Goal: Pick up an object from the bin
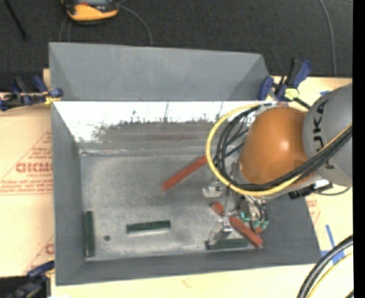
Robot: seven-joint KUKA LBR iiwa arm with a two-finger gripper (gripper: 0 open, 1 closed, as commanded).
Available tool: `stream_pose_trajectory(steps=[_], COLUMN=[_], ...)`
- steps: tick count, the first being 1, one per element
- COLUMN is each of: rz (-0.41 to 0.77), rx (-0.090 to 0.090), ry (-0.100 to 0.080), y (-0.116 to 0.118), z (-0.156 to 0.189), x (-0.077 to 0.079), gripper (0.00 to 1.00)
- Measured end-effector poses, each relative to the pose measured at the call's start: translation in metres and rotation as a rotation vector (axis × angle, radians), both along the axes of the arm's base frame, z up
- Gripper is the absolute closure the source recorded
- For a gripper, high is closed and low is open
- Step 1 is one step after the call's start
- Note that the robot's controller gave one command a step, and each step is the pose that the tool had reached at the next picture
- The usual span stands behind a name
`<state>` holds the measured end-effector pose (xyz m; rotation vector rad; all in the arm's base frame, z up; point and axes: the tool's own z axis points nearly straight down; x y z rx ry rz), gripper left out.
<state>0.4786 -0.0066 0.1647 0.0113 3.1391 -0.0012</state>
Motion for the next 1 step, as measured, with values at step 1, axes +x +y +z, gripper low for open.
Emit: stream_pose_trajectory(steps=[1], rz=[0.066], rx=[-0.001], ry=[0.000], y=[0.0436], z=[-0.0180], x=[0.0076], gripper=[0.00])
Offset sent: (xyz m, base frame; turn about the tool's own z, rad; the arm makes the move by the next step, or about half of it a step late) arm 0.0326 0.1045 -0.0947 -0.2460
